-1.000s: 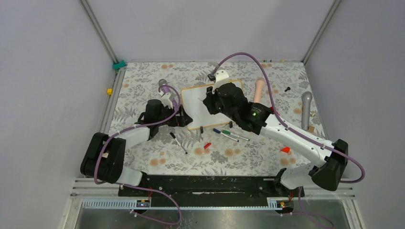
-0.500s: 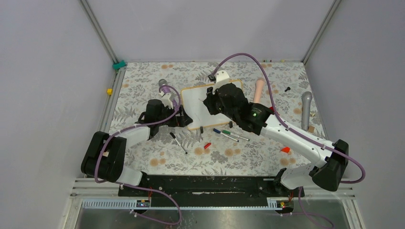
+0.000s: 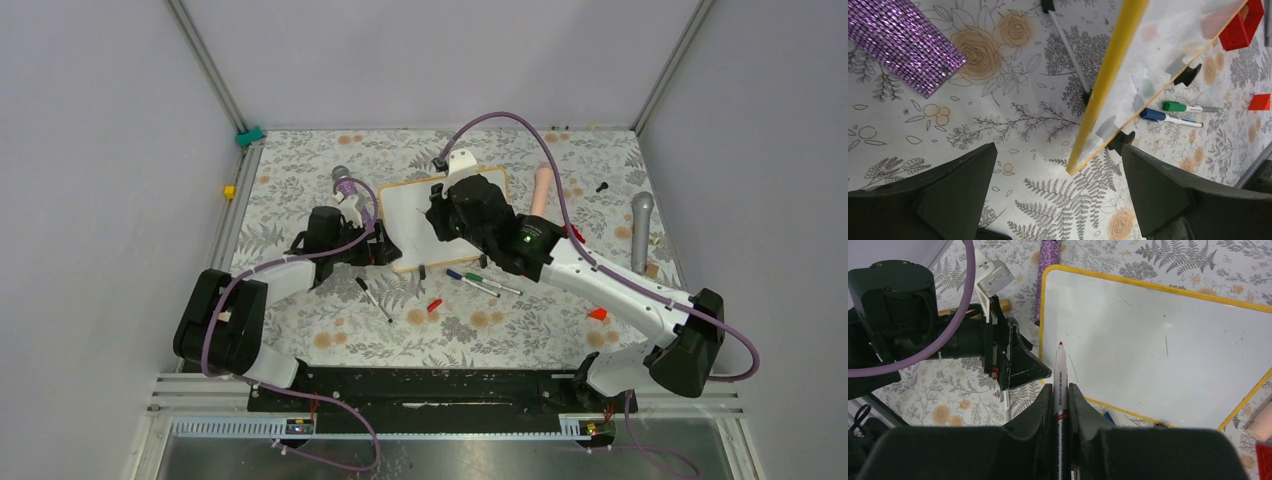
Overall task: Write a sentence on the whiteboard
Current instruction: Hold the whiteboard at the center of the board.
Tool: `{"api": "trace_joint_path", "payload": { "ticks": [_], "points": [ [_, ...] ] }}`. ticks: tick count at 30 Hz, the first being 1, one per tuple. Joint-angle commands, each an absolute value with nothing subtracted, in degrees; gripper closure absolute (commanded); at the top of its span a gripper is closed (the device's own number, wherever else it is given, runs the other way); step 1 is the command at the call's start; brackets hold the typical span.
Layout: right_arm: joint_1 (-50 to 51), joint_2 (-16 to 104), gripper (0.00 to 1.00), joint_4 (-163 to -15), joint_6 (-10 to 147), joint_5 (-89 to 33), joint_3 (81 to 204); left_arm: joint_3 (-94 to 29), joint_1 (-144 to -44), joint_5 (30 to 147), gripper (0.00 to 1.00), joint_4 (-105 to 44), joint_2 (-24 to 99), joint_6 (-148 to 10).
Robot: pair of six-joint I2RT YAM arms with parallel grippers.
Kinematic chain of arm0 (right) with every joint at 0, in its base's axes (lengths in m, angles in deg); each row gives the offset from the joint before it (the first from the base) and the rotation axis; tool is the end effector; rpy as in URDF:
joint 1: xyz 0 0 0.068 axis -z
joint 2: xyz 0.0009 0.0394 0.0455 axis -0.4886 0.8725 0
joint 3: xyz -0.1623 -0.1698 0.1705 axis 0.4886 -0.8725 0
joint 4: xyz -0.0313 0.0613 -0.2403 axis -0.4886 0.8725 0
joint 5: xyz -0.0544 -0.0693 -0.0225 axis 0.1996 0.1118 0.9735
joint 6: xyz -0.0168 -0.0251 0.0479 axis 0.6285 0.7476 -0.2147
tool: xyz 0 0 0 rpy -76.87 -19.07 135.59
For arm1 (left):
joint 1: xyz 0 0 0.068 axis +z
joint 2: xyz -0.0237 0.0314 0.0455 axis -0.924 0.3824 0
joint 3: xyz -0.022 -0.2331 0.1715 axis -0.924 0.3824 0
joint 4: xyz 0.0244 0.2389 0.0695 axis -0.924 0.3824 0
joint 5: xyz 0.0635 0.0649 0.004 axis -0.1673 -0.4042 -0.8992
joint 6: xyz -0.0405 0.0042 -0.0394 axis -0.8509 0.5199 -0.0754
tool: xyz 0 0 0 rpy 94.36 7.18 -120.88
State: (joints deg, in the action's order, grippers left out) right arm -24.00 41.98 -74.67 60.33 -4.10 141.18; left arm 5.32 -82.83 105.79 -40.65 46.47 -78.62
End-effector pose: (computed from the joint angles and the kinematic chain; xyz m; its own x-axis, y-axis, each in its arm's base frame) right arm 0.1941 0.2415 0.3944 -0.3480 -0.0568 -0.9358 -0.5426 0.8262 0.1516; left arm 0.2603 -0.0890 0.1899 -0.7502 -0.1358 -0.6471 0.3199 0.7820 -0.5350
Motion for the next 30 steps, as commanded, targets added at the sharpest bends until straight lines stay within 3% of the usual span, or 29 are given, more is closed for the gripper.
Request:
{"api": "trace_joint_path", "payload": {
  "ticks": [1,30],
  "points": [
    [-24.1,44.0,1.00,-74.6,60.6,-1.5,144.2,2.0,-82.4,102.3,0.01,-39.9,47.8,-78.8],
    [-24.1,52.2,1.00,-81.1,63.1,0.2,148.0,0.2,-82.3,104.5,0.01,-38.8,50.6,-79.1]
  ]
}}
